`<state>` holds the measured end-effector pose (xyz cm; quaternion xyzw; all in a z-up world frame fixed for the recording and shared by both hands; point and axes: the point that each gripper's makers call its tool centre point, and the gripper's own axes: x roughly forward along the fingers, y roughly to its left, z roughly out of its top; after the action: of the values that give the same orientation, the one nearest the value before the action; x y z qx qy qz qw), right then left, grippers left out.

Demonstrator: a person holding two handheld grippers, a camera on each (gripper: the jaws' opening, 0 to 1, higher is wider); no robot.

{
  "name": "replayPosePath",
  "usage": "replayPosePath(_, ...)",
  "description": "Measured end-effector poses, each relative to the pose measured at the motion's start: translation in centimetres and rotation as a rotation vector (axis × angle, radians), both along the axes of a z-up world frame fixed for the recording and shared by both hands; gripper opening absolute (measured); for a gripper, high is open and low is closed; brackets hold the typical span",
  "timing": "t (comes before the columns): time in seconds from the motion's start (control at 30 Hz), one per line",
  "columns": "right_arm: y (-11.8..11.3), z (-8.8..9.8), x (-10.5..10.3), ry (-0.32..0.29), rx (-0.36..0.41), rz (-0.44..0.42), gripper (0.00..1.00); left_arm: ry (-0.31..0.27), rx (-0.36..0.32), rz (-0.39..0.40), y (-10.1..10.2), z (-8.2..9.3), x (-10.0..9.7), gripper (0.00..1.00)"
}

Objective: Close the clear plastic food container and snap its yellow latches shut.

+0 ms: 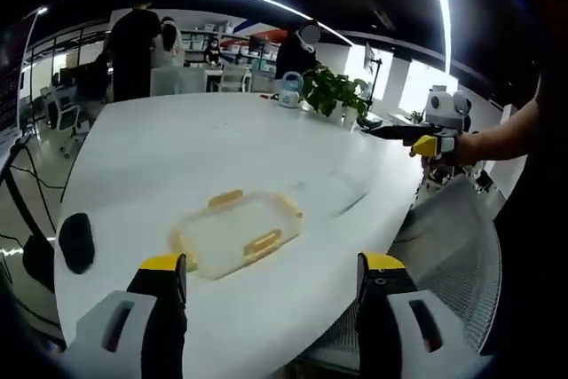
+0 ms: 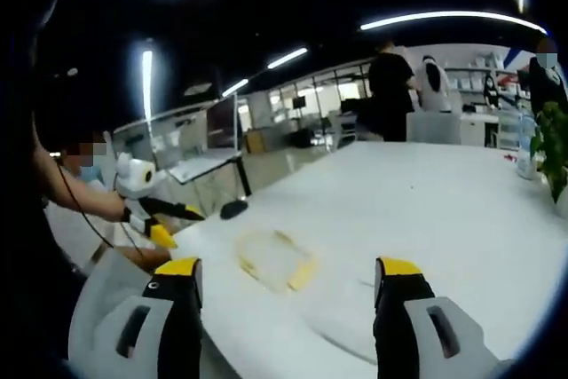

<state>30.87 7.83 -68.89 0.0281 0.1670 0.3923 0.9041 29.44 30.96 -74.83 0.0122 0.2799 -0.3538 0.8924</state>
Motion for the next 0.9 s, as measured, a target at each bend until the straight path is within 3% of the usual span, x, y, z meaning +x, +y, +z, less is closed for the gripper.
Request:
replayPosePath(0.43,2.2,-0.4,1.3,-0.003,-0.008,0.038,0.77,0.007,0.025,-0.044,0.9,-0.2,2.3,0.79)
replayPosePath(0.9,2.4,-1.1,1.8,0.008,-0.010,0.049,0.78,0.037,0.052,-0.109,1.0,-1.0,3.2,0.79)
